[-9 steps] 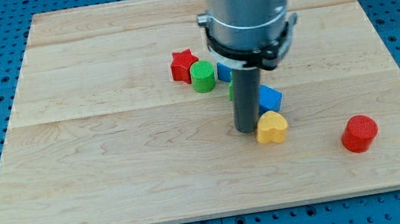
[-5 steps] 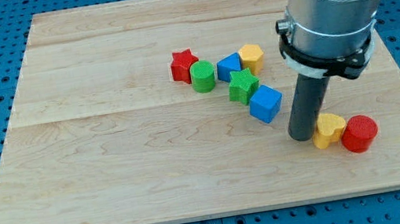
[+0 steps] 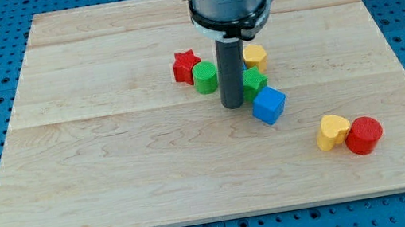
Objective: Slide the blue cube above the yellow heart and red circle
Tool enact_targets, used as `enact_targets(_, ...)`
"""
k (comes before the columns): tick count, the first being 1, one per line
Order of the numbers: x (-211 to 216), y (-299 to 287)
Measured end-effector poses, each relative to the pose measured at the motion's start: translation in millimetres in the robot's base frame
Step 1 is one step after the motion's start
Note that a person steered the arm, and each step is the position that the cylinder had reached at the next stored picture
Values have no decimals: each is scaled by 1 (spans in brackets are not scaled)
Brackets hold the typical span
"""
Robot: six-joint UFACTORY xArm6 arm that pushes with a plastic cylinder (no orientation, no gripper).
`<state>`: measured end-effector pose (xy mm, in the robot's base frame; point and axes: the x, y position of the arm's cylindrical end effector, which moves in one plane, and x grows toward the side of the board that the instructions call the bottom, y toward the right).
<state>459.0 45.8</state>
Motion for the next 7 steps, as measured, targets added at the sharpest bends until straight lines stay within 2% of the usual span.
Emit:
enact_targets(3,29,60)
enact_targets(5,-16,60)
enact_targets(7,-11,94)
